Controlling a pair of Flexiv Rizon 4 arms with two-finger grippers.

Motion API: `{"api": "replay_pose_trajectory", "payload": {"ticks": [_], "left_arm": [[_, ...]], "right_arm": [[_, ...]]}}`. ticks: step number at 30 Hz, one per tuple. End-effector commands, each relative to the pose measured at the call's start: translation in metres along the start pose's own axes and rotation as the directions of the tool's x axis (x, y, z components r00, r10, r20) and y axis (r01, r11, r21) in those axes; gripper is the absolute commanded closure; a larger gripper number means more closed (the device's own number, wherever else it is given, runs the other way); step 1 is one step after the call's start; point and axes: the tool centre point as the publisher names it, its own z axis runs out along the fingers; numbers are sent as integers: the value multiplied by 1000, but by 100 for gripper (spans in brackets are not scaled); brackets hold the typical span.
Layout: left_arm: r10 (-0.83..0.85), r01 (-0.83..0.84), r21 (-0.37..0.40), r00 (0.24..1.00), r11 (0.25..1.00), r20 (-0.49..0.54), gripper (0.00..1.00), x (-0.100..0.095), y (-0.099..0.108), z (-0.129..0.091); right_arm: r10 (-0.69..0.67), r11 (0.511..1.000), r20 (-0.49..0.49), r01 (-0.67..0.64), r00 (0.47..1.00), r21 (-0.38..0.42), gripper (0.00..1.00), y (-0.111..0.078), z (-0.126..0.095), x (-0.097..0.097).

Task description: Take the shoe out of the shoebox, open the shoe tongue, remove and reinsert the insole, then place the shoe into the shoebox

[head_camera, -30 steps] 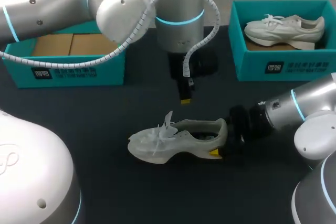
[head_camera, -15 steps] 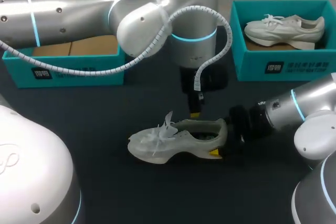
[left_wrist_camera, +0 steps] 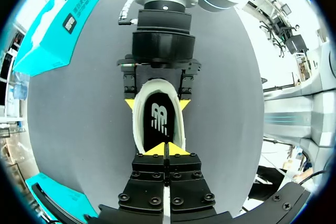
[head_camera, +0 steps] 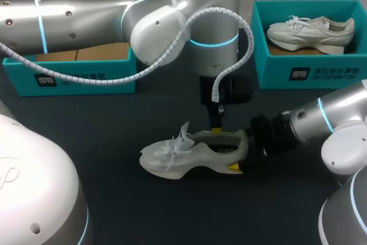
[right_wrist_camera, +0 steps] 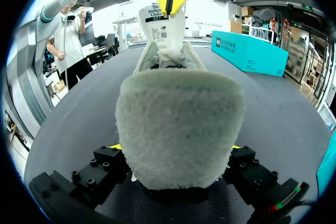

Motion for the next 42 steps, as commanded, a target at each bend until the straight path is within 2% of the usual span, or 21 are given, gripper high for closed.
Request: {"api": "replay_pose_trajectory", "payload": {"ticks": [1, 9, 11, 26, 31, 42], "left_arm": [[32, -32, 4, 999, 999, -34, 100, -6, -11, 21], [15, -15, 14, 999, 1000, -34, 100, -8, -12, 44], [16, -15, 12, 997, 1000, -78, 100, -8, -10, 46], [37, -36, 11, 996, 999, -85, 100, -9, -10, 50], [45, -45, -1, 997, 999, -69, 100, -8, -6, 56], [42, -41, 32, 999, 999, -15, 100, 1, 7, 68]], "right_arm": [[1, 1000, 1, -1, 1000, 3, 100, -1, 1, 1], [1, 1000, 1, -1, 1000, 3, 100, -1, 1, 1], [1, 1000, 1, -1, 1000, 3, 100, -1, 1, 1], [1, 1000, 1, -1, 1000, 3, 100, -1, 1, 1], [1, 1000, 1, -1, 1000, 3, 100, -1, 1, 1], [1, 1000, 1, -1, 1000, 3, 100, -1, 1, 1]]}}
